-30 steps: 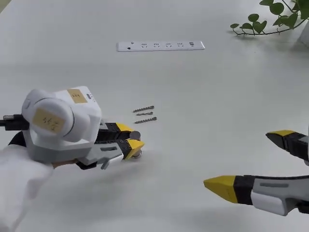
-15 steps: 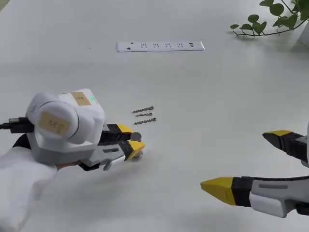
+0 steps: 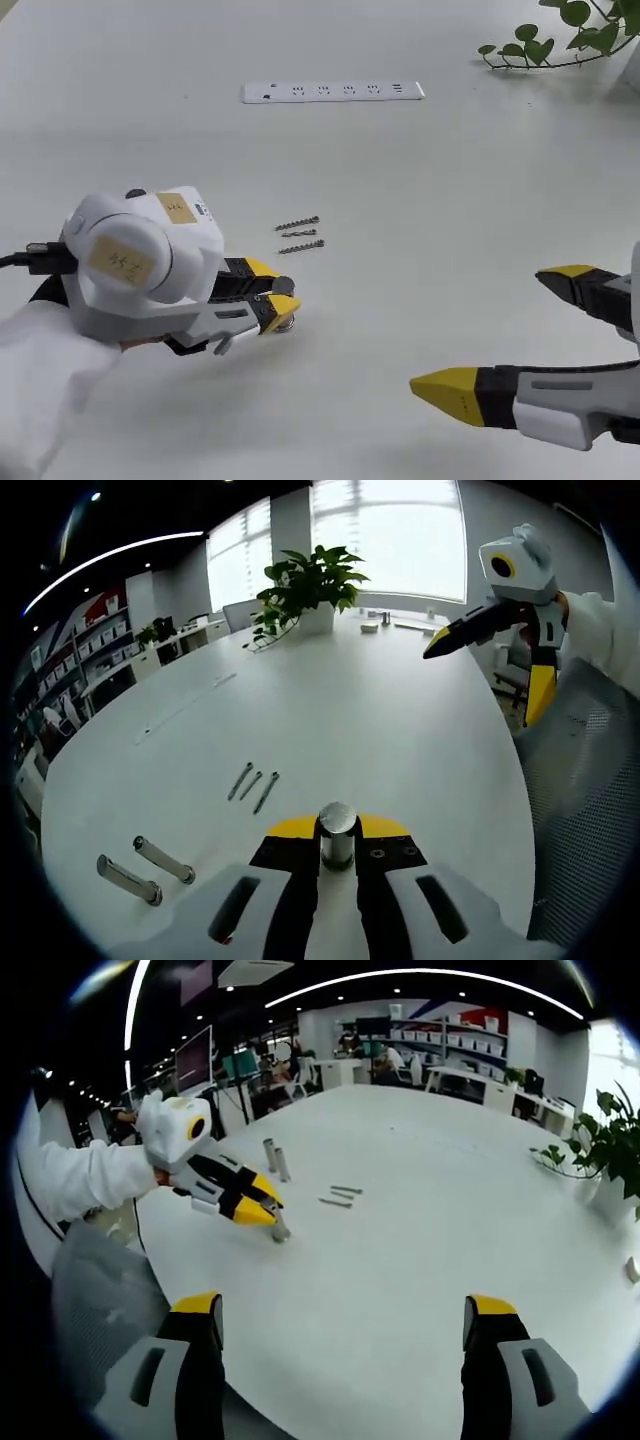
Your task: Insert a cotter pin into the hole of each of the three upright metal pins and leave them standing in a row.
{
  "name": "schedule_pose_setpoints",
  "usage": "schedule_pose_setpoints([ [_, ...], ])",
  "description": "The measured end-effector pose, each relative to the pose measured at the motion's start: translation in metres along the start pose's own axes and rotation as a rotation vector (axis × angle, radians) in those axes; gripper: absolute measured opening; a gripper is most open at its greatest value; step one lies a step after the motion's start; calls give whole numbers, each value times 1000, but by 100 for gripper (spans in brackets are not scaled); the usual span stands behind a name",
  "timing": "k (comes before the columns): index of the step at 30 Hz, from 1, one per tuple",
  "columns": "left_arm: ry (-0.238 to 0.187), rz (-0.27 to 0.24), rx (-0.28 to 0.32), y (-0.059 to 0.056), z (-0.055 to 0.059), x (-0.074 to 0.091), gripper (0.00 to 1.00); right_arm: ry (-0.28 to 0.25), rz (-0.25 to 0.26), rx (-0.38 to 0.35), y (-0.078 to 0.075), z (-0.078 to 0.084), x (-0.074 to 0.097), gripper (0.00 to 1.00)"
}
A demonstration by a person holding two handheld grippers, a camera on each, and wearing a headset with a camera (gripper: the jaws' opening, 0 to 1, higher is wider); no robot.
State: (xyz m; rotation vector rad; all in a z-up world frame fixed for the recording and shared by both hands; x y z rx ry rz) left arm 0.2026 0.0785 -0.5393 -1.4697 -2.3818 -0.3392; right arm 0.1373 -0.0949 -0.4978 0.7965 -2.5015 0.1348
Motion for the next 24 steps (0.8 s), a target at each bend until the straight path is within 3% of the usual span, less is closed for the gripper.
schedule_pose_setpoints([
  [5, -4, 13, -19, 0, 0, -1, 10, -2, 0, -3, 0, 0, 0, 98],
  [24, -25, 14, 48, 1, 1, 1, 10, -42, -24, -34, 6, -1, -2, 98],
])
Point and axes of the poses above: the centre of the closed fingertips' face, and the gripper's own axes: x roughly backward along the fingers, y roughly to its left, z roughly out of its underside, the point moved 4 cm from there along x, roughly backward along the fingers, and after that the axes turned 12 degrees about -y, right-handed, at the moved point
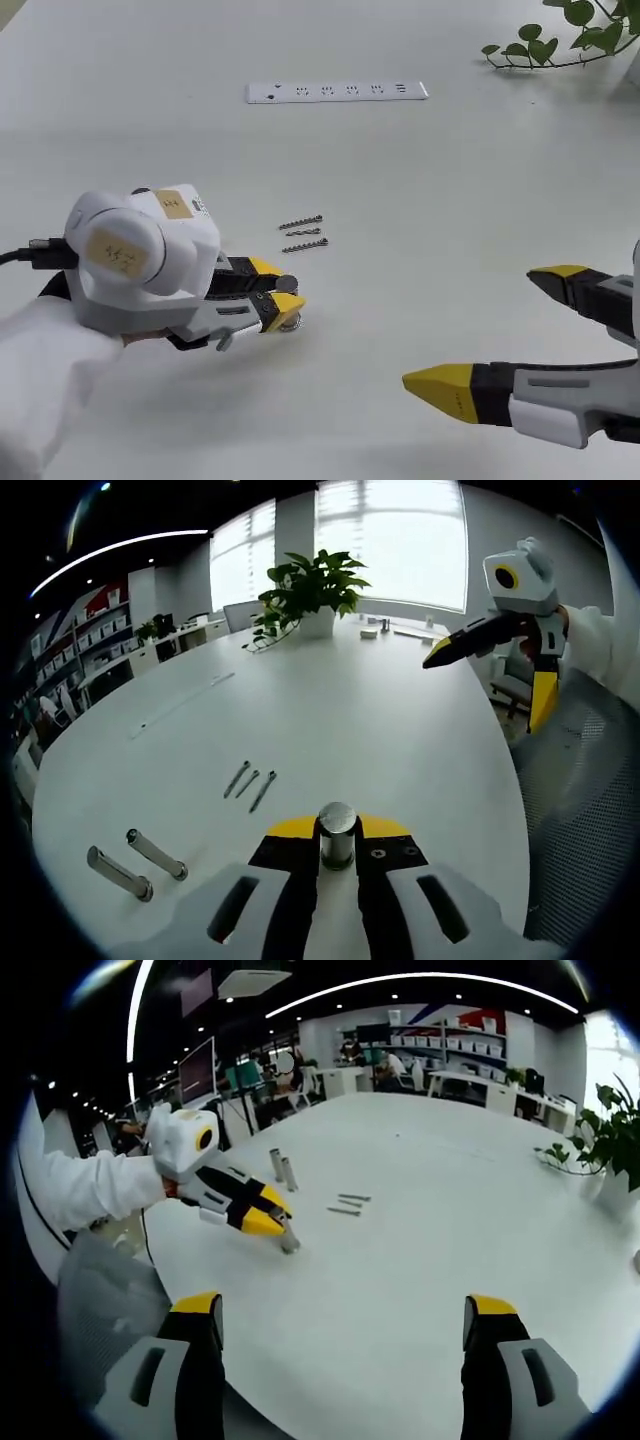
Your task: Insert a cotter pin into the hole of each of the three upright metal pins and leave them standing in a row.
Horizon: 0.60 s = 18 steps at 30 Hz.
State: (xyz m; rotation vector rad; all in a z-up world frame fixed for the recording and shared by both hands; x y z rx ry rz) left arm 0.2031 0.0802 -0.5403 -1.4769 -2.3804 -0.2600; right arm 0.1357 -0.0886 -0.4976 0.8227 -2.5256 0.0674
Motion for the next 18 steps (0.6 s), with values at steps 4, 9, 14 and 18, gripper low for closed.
schedule_pose_setpoints([
  [4, 5, -3, -11, 0, 0, 0, 10, 1, -2, 2, 0, 1, 0, 98],
  [9, 1, -10, -26, 0, -2, 2, 11, -2, -7, 9, 1, -1, 0, 98],
  [14, -20, -5, -19, 0, -8, 11, 23, -5, -12, 15, 2, -3, 0, 98],
  [18, -38, -5, -14, -2, -12, 22, 35, -7, -17, 20, 3, -4, -1, 98],
])
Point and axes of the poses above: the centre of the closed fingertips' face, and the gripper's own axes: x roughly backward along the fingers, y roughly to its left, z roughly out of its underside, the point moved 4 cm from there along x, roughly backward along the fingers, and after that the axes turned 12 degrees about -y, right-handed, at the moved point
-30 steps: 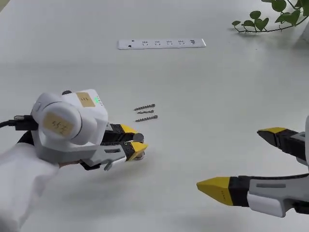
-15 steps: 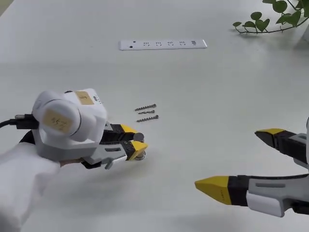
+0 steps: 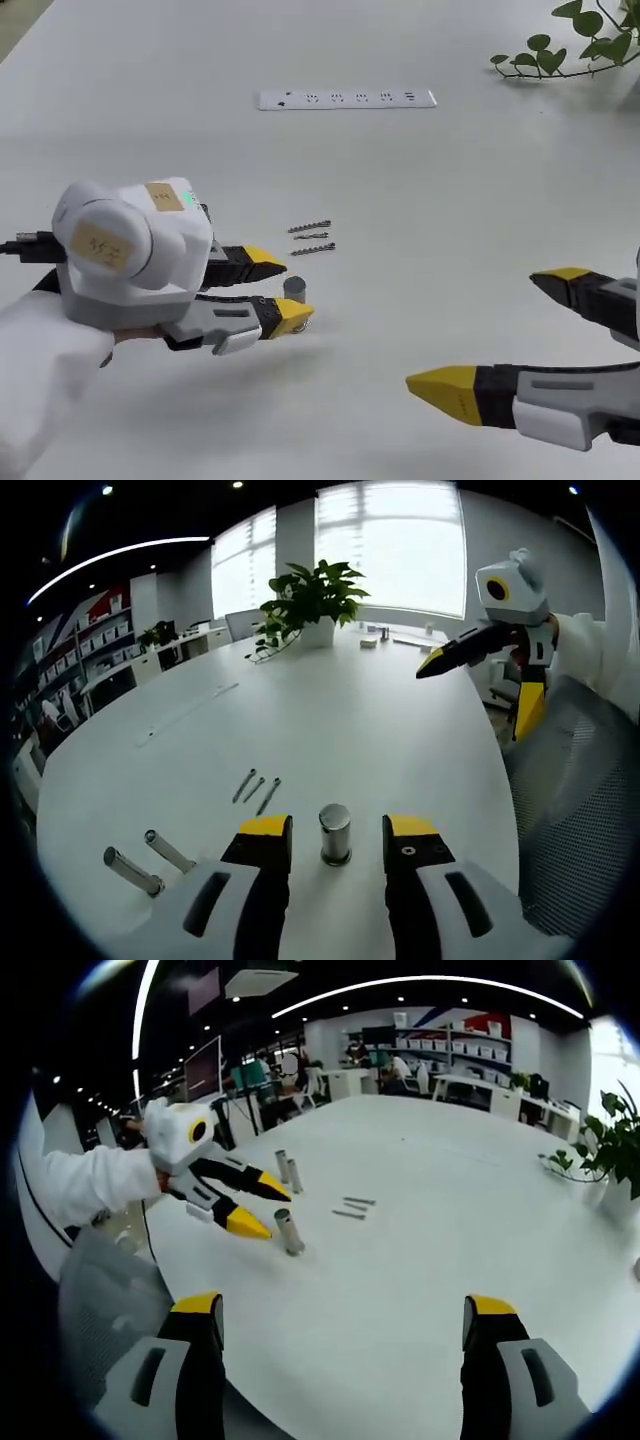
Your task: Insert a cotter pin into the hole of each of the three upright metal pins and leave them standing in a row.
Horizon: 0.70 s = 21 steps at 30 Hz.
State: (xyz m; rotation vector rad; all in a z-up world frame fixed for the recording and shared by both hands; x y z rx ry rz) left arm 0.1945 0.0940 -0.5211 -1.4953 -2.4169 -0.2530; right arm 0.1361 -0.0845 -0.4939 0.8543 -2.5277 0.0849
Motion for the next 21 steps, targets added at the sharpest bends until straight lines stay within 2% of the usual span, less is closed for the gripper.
schedule_pose_setpoints([
  [4, -18, -1, 11, -4, -4, 11, 50, 0, -5, 5, 1, -1, 0, 98],
  [8, -45, -8, 31, -9, -8, 23, 60, -1, -9, 10, 2, -1, 1, 98],
  [10, -34, -59, 41, -8, -4, 29, 71, -1, -10, 12, 2, -1, 1, 98],
  [11, -24, -61, 35, -9, -2, 31, 75, -1, -10, 12, 2, -1, 2, 97],
  [14, -20, -70, 47, -13, 4, 38, 80, -1, -12, 14, 2, -2, 2, 97],
  [18, -23, -119, 80, -15, 8, 46, 86, 3, -17, 25, 2, -2, 2, 97],
  [21, -51, -142, 138, -21, 7, 51, 94, 1, -15, 27, 2, -4, 3, 97],
])
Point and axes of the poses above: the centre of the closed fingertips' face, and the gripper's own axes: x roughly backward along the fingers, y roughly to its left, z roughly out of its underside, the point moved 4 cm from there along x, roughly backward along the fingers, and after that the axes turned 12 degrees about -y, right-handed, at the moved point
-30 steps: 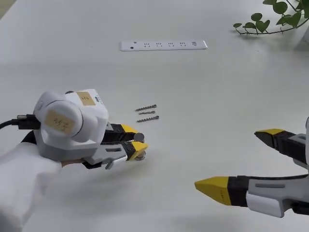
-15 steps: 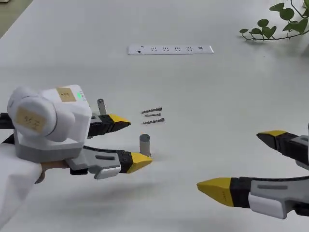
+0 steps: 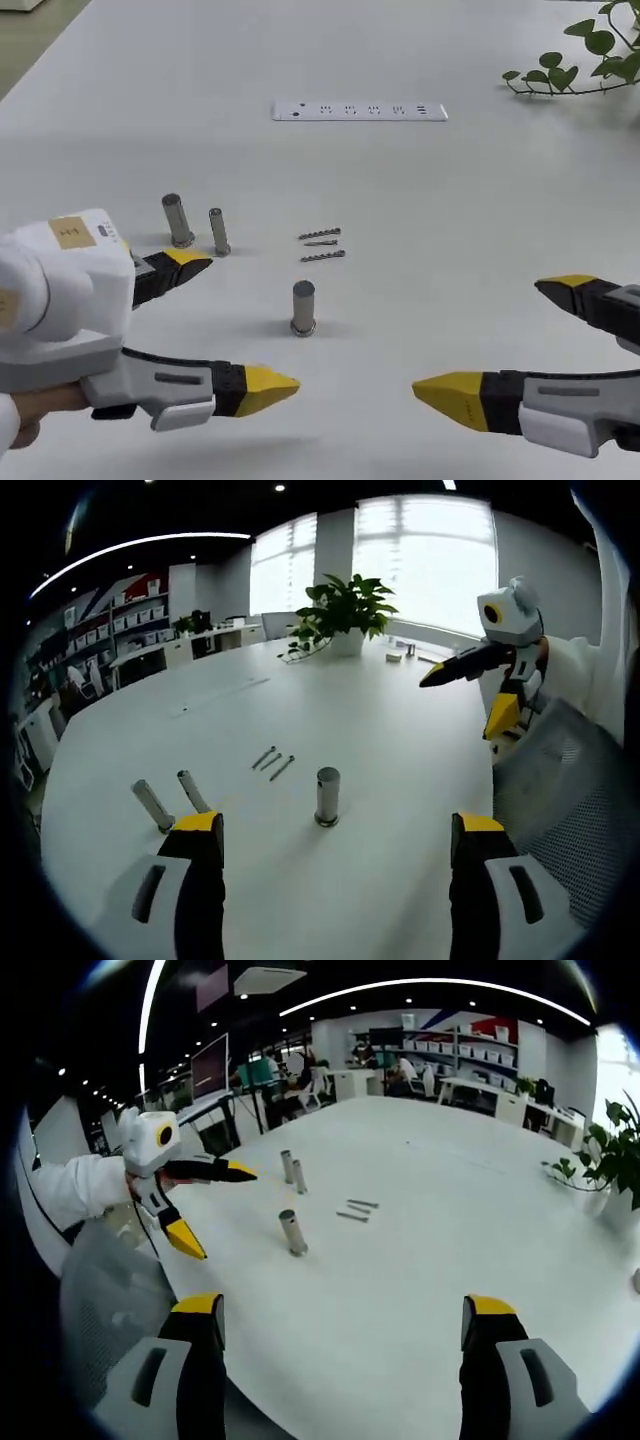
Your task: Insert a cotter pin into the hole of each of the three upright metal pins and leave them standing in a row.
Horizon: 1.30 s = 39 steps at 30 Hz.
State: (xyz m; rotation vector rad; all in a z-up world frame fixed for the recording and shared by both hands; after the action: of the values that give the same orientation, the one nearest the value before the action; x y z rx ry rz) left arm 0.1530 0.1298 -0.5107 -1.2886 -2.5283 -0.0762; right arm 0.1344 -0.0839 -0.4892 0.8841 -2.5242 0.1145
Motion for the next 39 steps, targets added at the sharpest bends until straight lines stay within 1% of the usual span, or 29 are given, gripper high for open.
schedule_pose_setpoints([
  [1, -7, -10, 40, -3, 1, 2, 97, 0, 0, 1, 0, -1, 0, 97],
  [2, -15, -11, 50, -5, 2, 3, 99, 1, -1, 6, 0, -1, 0, 97],
  [3, -35, -13, 72, -8, 2, 4, 99, 5, -3, 11, -1, -1, -1, 97],
  [4, -38, -13, 91, -10, 3, 5, 99, 7, -3, 15, -1, -1, -1, 97],
  [8, -44, -12, 124, -17, 5, 9, 99, 12, -7, 28, -2, -3, -5, 96],
  [9, -47, -11, 139, -19, 6, 10, 99, 11, -10, 30, -3, -6, -5, 96],
  [14, -33, -13, 135, -21, 7, 16, 99, 23, -29, 65, -5, -11, -9, 94],
  [19, -46, -30, 132, -19, 3, 24, 99, 49, -56, 118, -9, -17, -15, 93],
  [22, -47, -39, 127, -18, 2, 29, 99, 48, -94, 131, -10, -24, -21, 90],
  [23, -49, -43, 126, -17, 2, 31, 99, 46, -116, 137, -10, -27, -23, 89],
  [24, -52, -45, 127, -17, 2, 33, 99, 48, -124, 141, -10, -29, -25, 88],
  [26, -58, -55, 130, -16, 1, 36, 99, 58, -148, 176, -12, -33, -30, 87],
  [27, -59, -58, 131, -16, 1, 37, 99, 62, -159, 205, -14, -35, -33, 86],
  [28, -61, -61, 132, -16, 1, 38, 99, 57, -177, 255, -15, -38, -37, 85],
  [29, -63, -63, 134, -17, 1, 40, 99, 58, -189, 277, -15, -40, -40, 80],
  [30, -63, -63, 134, -17, 1, 41, 99, 63, -172, 270, -17, -41, -42, 78],
  [31, -66, -65, 133, -18, 1, 43, 99, 65, -179, 279, -18, -44, -48, 78],
  [32, -67, -68, 135, -17, 1, 44, 99, 74, -206, 300, -18, -45, -52, 77],
  [34, -66, -76, 134, -16, 2, 46, 99, 86, -220, 319, -19, -47, -59, 75],
  [36, -64, -86, 131, -15, 2, 50, 99, 115, -254, 352, -19, -47, -66, 74],
  [37, -64, -89, 130, -14, 2, 52, 99, 120, -262, 369, -19, -48, -69, 73],
  [38, -65, -92, 129, -14, 2, 53, 99, 130, -285, 395, -18, -47, -74, 73],
  [39, -67, -98, 129, -13, 1, 55, 99, 139, -295, 401, -18, -47, -76, 72],
])
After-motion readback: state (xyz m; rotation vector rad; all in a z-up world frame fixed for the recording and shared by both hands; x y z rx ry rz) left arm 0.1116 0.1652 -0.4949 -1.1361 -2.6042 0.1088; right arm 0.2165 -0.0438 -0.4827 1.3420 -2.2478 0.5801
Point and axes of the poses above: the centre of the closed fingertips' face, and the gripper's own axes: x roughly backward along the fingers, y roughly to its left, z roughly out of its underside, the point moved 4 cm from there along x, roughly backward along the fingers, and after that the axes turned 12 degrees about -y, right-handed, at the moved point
